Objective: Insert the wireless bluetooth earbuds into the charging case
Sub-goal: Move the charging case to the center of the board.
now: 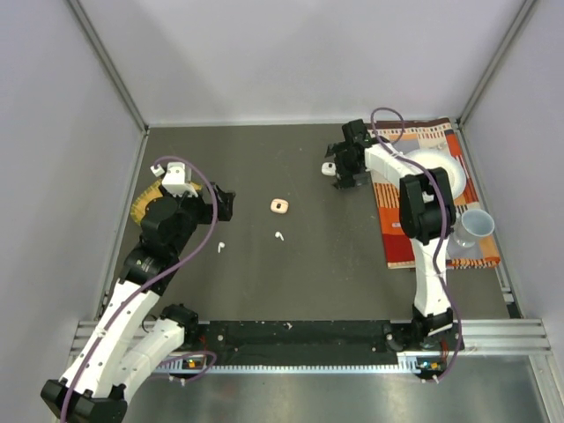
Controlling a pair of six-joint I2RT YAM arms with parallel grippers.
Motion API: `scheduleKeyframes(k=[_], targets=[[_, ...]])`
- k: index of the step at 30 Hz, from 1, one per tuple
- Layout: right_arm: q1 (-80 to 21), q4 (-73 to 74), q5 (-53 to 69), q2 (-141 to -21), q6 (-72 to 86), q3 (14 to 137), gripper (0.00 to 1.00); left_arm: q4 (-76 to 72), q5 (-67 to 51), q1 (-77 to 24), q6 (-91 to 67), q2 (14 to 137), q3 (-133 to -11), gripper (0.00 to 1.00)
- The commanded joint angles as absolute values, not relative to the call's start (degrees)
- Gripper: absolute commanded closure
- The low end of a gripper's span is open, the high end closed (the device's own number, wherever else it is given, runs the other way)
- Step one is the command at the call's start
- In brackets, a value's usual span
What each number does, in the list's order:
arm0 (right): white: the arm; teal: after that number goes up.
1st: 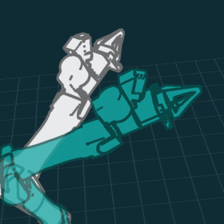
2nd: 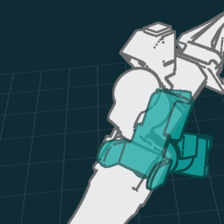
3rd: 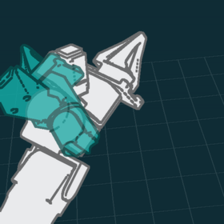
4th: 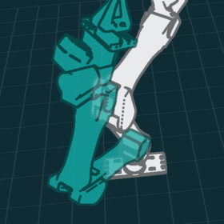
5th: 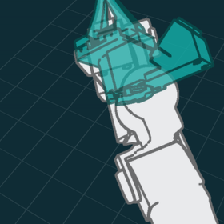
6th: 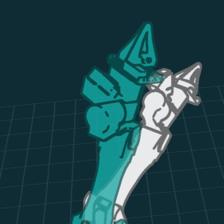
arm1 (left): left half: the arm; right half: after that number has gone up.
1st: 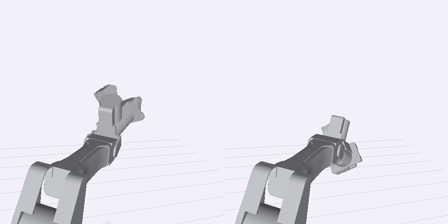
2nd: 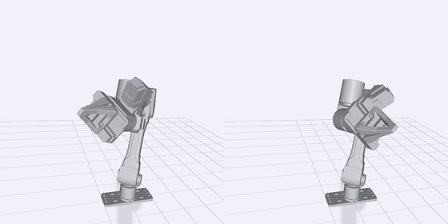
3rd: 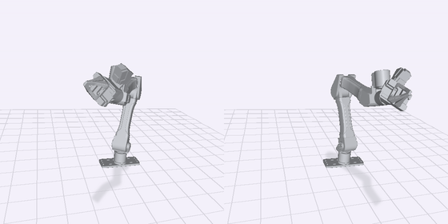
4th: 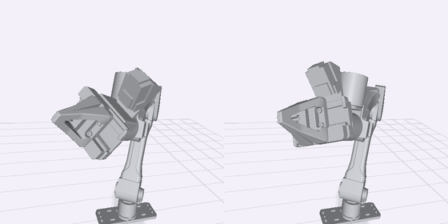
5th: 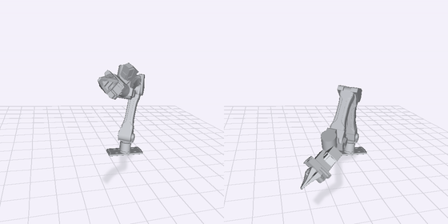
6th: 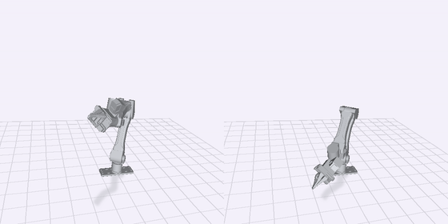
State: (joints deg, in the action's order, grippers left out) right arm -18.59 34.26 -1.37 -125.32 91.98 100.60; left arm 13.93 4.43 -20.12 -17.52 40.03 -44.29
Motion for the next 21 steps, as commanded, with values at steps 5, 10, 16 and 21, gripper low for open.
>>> scheduleKeyframes(k=[5,10,16,21], targets=[[-16.44,34.80,1.67,-131.04,102.92,108.36,0.02,13.53,6.15,-19.86,-15.64,39.73,-44.74,0.01],[-16.00,34.63,2.98,-133.24,105.81,110.56,0.07,13.45,6.33,-19.86,-15.56,40.25,-44.74,0.01],[-15.47,34.72,3.69,-134.03,106.35,109.07,0.11,13.54,6.06,-19.86,-15.38,41.39,-45.18,0.01],[-15.03,34.72,4.22,-134.12,106.17,107.93,0.23,13.54,5.80,-19.86,-15.38,41.75,-45.09,0.01]])
